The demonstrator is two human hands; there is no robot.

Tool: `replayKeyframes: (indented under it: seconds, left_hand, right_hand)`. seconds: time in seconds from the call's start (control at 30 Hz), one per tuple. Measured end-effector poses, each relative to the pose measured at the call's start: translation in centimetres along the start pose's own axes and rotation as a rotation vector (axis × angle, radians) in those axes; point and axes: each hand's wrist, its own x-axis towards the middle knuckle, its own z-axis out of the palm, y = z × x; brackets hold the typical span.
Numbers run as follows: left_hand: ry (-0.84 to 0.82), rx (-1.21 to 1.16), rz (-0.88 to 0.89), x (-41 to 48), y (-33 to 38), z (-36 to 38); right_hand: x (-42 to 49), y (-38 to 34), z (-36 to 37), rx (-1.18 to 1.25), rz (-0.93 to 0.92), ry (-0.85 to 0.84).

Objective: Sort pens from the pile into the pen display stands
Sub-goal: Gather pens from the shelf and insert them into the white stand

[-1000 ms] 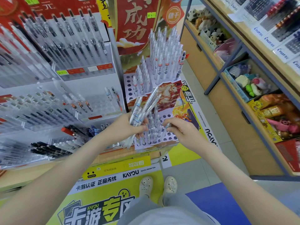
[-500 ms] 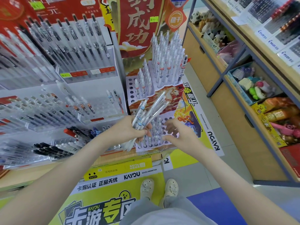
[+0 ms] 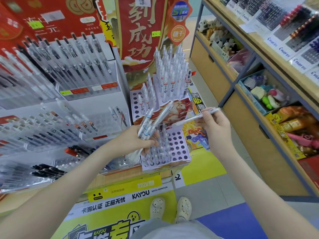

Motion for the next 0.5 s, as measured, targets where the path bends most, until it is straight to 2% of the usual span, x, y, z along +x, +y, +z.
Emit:
replayKeyframes:
  seconds: [0.07, 0.2, 0.27, 0.37, 0.5]
  left_hand:
    - [0.01, -0.032, -0.01, 0.0, -0.3, -0.2]
    - [0.029, -0.069, -0.007, 0.1, -0.5, -0.2]
    - [0.036, -0.071, -0.007, 0.1, -0.5, -0.2]
    - [0.047, -0.055, -0.004, 0.2, -0.7, -0.2]
    - [0.059, -0.048, 0.004, 0.3, -0.9, -0.3]
  right_hand:
    - [0.4, 1.0, -0.6, -0.157, -0.024, -0.025]
    - [0.9, 4.1, 0.4, -0.477, -0.041, -0.183]
    - [1.2, 5.0, 1.2, -0.605, -0.107, -0.271]
    - [2.0, 5.3, 2.2, -0.72, -0.202, -0.34]
    - [3.2, 5.6, 2.6, -0.774, -0.239, -0.36]
